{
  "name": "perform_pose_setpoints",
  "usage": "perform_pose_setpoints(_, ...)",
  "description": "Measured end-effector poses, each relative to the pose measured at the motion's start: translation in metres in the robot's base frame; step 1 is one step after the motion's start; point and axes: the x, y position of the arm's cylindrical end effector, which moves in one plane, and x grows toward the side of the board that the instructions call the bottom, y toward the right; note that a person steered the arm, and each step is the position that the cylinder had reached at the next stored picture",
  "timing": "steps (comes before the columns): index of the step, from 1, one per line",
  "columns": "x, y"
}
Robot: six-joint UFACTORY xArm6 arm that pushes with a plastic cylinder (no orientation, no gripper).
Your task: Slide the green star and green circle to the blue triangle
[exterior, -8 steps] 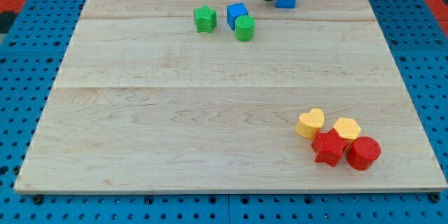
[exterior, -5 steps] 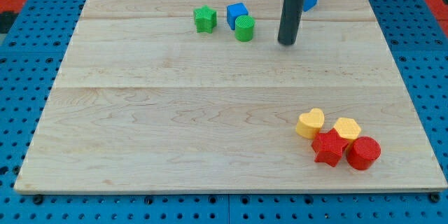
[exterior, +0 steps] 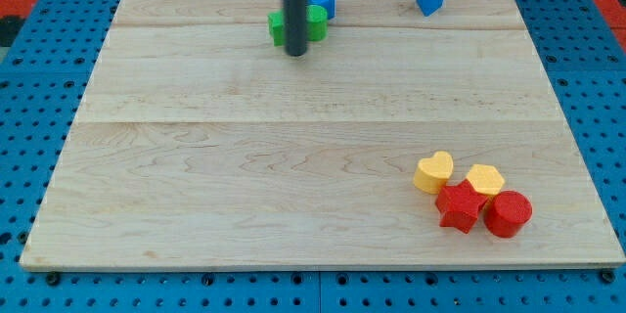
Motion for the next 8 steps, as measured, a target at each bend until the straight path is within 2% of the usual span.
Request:
perform_pose_setpoints(1,-0.034,-0.029)
perform_pose_setpoints(2,-0.054,0.007)
perform_pose_setpoints(4,-0.050,0.106)
perform_pose_setpoints(6,-0.047,0.168)
perform_pose_setpoints(7,-0.042,0.159)
perform_pose_setpoints(8,-0.034,0.068)
